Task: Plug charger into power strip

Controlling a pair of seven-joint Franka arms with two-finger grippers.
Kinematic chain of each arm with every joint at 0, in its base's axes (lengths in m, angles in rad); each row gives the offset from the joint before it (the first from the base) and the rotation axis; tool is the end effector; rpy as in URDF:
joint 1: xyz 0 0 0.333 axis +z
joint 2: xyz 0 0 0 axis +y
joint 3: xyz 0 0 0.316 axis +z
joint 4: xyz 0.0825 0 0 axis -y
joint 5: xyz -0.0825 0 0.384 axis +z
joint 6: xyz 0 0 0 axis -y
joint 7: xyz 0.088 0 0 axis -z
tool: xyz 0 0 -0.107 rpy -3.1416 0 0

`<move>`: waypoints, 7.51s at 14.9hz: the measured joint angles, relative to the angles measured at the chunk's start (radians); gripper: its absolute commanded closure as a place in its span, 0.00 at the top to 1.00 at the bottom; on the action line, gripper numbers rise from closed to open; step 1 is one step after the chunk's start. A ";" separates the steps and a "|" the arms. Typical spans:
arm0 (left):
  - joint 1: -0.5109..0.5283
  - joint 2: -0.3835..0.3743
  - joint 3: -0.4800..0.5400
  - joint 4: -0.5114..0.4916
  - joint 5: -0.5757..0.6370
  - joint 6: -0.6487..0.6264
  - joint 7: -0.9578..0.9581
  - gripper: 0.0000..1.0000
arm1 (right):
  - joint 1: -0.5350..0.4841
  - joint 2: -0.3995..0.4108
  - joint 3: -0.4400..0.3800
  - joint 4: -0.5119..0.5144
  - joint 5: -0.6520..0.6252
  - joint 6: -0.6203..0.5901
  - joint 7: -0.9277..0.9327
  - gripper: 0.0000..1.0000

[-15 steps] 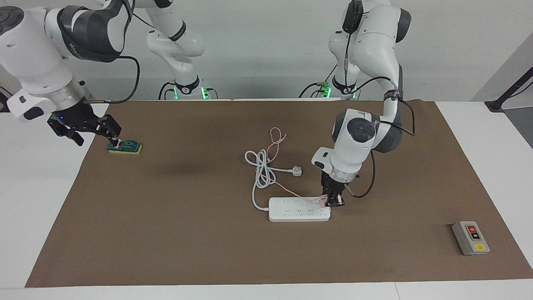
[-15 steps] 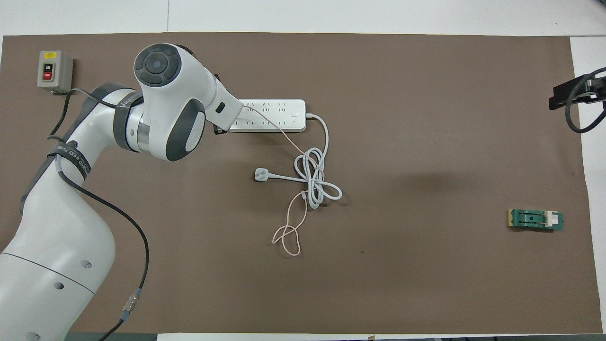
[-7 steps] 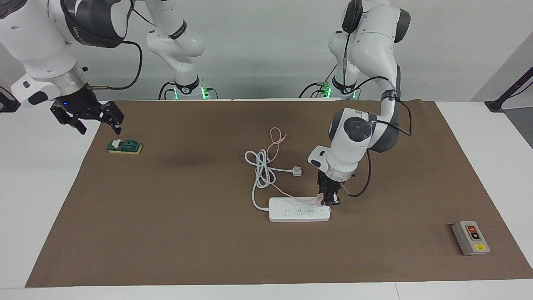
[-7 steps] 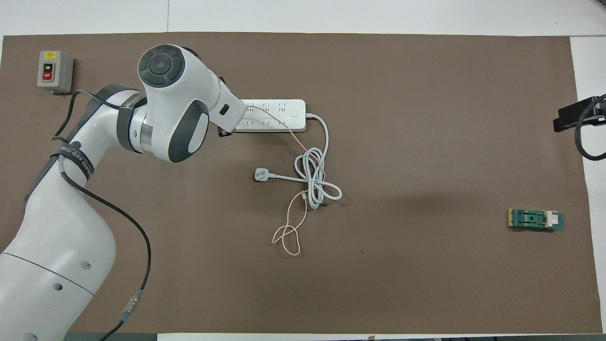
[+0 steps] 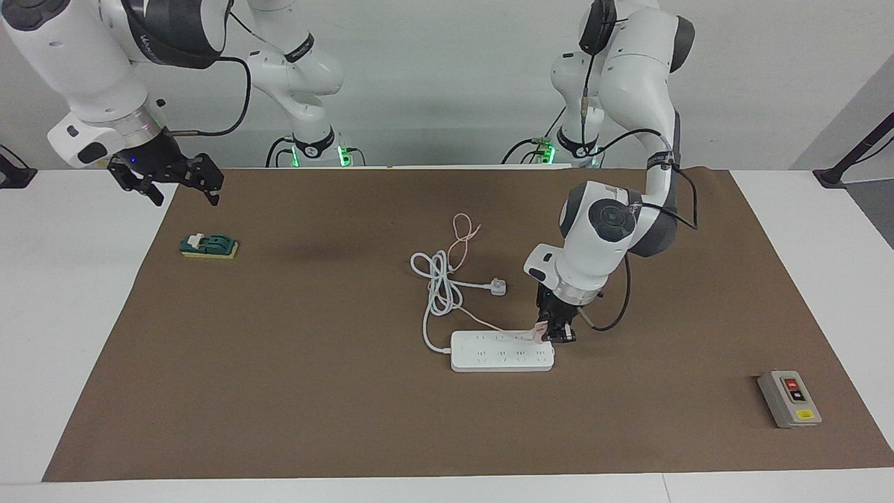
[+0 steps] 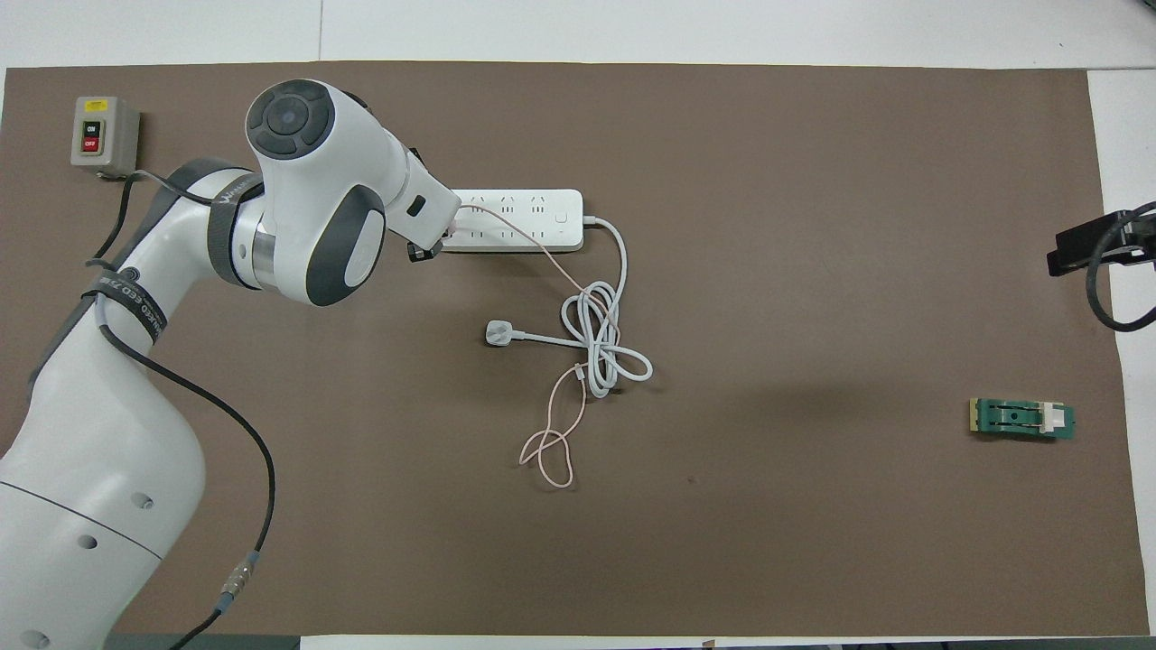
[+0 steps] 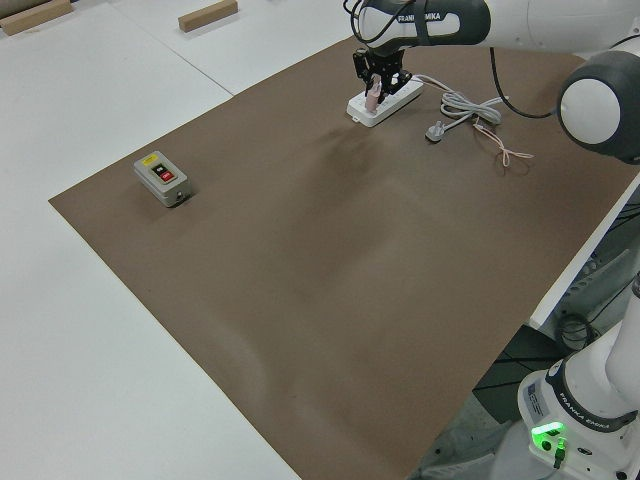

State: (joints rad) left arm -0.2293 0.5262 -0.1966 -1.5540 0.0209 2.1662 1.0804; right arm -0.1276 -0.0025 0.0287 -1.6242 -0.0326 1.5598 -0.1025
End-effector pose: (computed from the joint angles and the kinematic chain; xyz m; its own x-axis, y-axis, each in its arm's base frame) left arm 0.6480 -0.2705 0.3563 0.0810 -0.9900 0.1151 -0.9952 -0.0867 -0.0461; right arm 0.5476 -0.0579 0.5999 0.9979 0.0034 -0.0649 0.0051 -0.9996 0.0261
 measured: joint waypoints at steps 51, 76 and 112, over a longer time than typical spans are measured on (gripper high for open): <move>0.040 0.012 -0.046 -0.026 0.000 0.026 0.019 0.24 | 0.117 -0.060 -0.133 -0.066 0.000 0.032 0.000 1.00; 0.165 -0.336 -0.052 -0.002 -0.127 -0.404 -0.390 1.00 | 0.117 -0.060 -0.133 -0.066 0.000 0.032 0.000 1.00; 0.277 -0.499 0.086 -0.034 -0.045 -0.704 -1.028 1.00 | 0.117 -0.060 -0.133 -0.066 0.000 0.032 0.000 1.00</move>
State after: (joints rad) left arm 0.0480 0.0268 -0.1102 -1.5884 -0.0246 1.4619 0.0524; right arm -0.0108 -0.0629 -0.1048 -1.6900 -0.0327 1.5919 -0.1024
